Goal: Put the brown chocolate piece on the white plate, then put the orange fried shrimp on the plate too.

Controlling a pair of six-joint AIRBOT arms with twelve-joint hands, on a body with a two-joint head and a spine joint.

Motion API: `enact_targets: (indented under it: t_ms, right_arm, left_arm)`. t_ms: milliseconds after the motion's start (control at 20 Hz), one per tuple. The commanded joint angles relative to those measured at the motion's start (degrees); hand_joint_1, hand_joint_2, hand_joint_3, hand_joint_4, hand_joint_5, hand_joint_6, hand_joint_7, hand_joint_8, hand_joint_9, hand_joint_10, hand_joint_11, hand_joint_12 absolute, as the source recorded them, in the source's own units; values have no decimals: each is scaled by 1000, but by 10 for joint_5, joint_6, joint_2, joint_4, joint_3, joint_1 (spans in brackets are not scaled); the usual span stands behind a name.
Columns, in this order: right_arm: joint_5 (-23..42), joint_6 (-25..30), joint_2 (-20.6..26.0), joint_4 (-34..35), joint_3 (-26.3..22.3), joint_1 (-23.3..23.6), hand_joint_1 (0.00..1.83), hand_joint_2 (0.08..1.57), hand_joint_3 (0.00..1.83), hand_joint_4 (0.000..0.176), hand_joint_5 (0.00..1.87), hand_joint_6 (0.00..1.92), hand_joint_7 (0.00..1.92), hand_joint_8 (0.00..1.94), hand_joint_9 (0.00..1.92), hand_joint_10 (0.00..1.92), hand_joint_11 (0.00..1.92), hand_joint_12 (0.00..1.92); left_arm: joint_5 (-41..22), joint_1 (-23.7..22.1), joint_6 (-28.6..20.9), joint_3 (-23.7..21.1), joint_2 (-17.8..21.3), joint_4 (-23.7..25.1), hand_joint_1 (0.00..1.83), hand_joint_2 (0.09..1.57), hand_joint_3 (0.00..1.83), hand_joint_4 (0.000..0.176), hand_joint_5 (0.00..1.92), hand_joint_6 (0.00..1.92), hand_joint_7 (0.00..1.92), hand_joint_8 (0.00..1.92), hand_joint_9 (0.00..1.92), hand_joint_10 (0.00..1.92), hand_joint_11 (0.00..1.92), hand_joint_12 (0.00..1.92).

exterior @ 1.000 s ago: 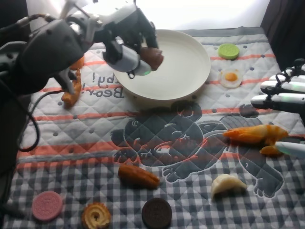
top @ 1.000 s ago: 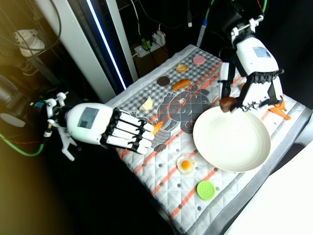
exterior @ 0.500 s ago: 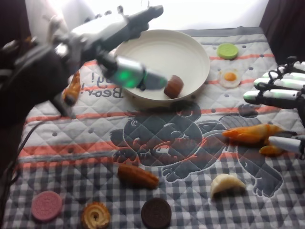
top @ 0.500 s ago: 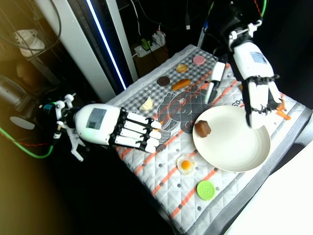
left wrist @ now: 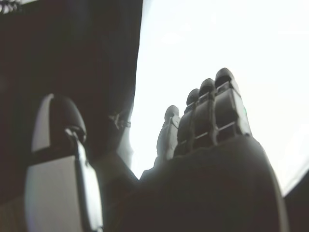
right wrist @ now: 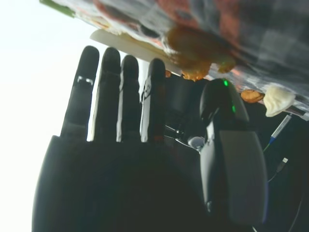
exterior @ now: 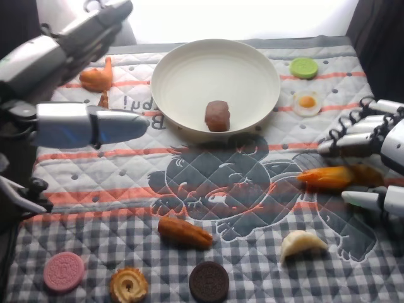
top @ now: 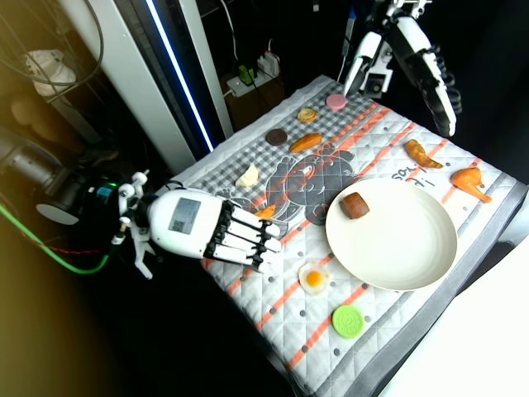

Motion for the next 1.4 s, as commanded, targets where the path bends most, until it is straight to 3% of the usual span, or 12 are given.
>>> enact_targets:
  t_ms: [0,100,150,200,250,400,650,800,900,1100,1250,1350]
  right_arm:
    - [50,-3,0,7,4,6,888,1202,0,145,783,997,740,16,728,31,279,978]
    - [44,-3,-4,6,6,6,913,1217,0,175,767,1285,820,32,821,57,336,1111]
    - [44,-3,-5,5,6,6,974,1195,0,111,819,1222,904,112,854,298,419,1272]
    - [44,-3,-5,4,6,6,1142,1200,0,25,912,1065,830,1076,817,866,543,1525]
    - [44,-3,-5,3,6,8,1187,1172,0,5,885,1082,891,1204,815,1199,671,1631]
    - [49,-3,-4,-9,7,29,1336,1174,4,0,771,1317,861,1118,845,1351,678,1686]
    - [51,-31,-18,-12,28,95,1175,1215,1,0,742,1255,845,1353,700,1422,586,1782]
    - [29,-35,-52,-12,65,149,1188,1188,0,0,782,1218,902,1238,691,1431,606,1835]
    - [-1,-36,-77,-12,96,187,1196,1179,0,0,788,1213,927,1195,773,1347,735,1681]
    - [-71,-58,-139,-12,164,282,1187,1186,0,0,761,1328,932,1099,735,1059,424,1483]
    - [-110,-63,-177,-18,206,326,1206,1160,0,0,825,1167,959,1141,945,1199,892,1485]
    - [-136,-63,-209,-19,236,346,1221,1154,0,0,844,1084,965,1197,1009,1332,990,1573]
  left_arm:
    - [-101,-2,-6,-4,5,9,902,879,0,130,22,7,2,1,0,0,0,0]
    - [-119,17,-6,-20,22,12,833,878,0,115,48,14,12,4,0,0,0,0]
    - [-125,25,-6,-25,28,11,800,876,0,101,59,16,41,14,24,9,45,20]
    - [-127,30,-6,-28,31,9,796,876,0,83,59,13,61,19,49,17,77,36]
    - [-129,36,-6,-30,34,4,802,867,0,89,53,8,62,15,52,15,82,42]
    - [-136,55,-11,-32,38,-9,797,880,4,78,56,1,62,0,60,0,2,273]
    - [-143,61,-14,-32,37,-13,805,880,0,103,42,1,61,3,54,4,0,289]
    - [-144,65,-16,-32,38,-13,826,883,0,102,41,2,48,3,31,4,0,197]
    - [-143,67,-17,-32,38,-13,793,892,3,110,35,0,52,2,38,4,0,218]
    - [-137,65,-17,-27,36,-13,808,892,1,102,40,1,56,0,51,2,0,297]
    - [-126,54,-17,-17,25,-9,799,885,0,105,44,1,50,1,50,4,0,319]
    - [-112,42,-17,-6,14,-1,801,887,0,110,43,0,52,2,52,4,0,330]
